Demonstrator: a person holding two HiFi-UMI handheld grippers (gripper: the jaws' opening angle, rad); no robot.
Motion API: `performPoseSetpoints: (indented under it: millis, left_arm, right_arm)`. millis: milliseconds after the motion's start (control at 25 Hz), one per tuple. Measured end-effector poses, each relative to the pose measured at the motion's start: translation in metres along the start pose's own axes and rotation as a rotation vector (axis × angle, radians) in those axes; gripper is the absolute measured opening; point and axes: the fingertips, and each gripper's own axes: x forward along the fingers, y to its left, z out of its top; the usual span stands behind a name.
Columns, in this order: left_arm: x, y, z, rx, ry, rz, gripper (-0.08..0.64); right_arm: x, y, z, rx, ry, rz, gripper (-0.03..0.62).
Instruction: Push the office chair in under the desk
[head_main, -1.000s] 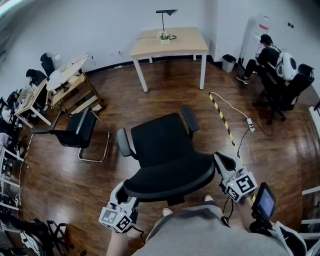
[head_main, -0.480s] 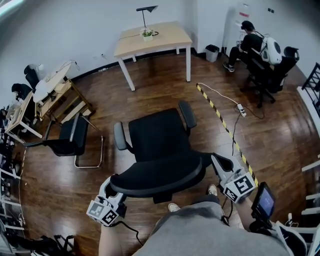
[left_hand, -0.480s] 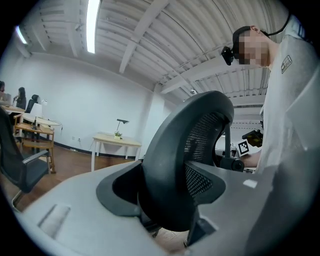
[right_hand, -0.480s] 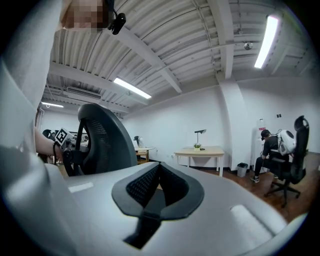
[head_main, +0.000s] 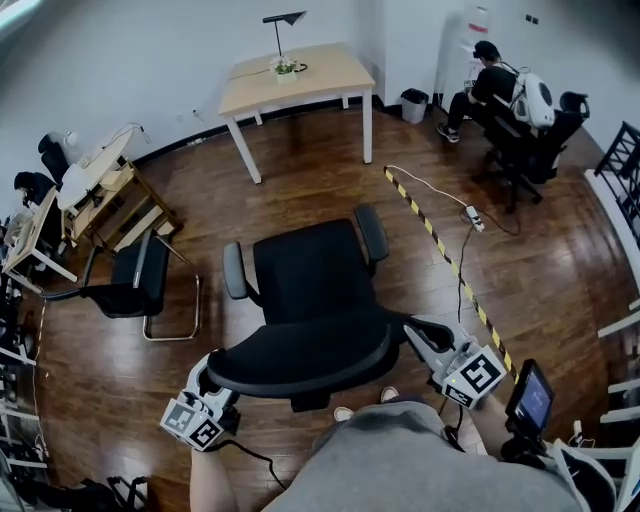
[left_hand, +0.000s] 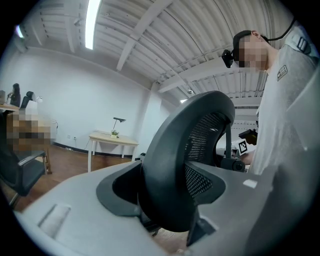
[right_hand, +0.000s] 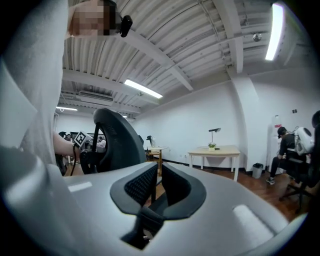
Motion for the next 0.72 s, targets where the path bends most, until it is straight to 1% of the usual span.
performPoseSetpoints:
  millis: [80,160,240,280,320,400,520,600,720]
  left_arm:
    - [0.000,-0.001,0.000,0.001,0.004,0.000,0.253]
    - [0.001,0.001,-0.002,0.002,0.008,0.000,0.253]
    - [0.001,0.006,-0.006,0.001,0.012,-0.002,0.253]
    - [0.001,0.008,-0.007,0.000,0.012,-0.003,0.253]
    - [0.000,0.010,-0.007,-0.001,0.012,-0.004,0.253]
    - [0.000,0.010,-0.005,-0.002,0.014,-0.008,0.255]
    - [0.001,0.010,-0.005,-0.008,0.019,-0.013,0.255]
    - [0.001,0.009,-0.004,-0.013,0.021,-0.015,0.255]
    - [0.002,0.005,-0.003,-0.014,0.027,-0.019,0.255]
  right_arm:
    - [0.005,0.003,0.001,0.027,-0.001,0.061,0.135]
    - [0.009,0.001,-0.002,0.065,-0.002,0.108,0.162]
    - [0.011,0.002,-0.005,0.102,-0.005,0.176,0.196]
    - [0.011,0.005,-0.005,0.117,-0.007,0.222,0.238]
    - [0.010,0.009,-0.003,0.124,-0.006,0.267,0.261]
    - [0.010,0.021,-0.002,0.115,0.022,0.344,0.280]
    - [0.021,0.043,-0.011,0.080,0.096,0.413,0.292]
    - [0.029,0.057,-0.017,0.069,0.137,0.435,0.301]
    - [0.040,0.067,-0.028,0.071,0.194,0.424,0.307]
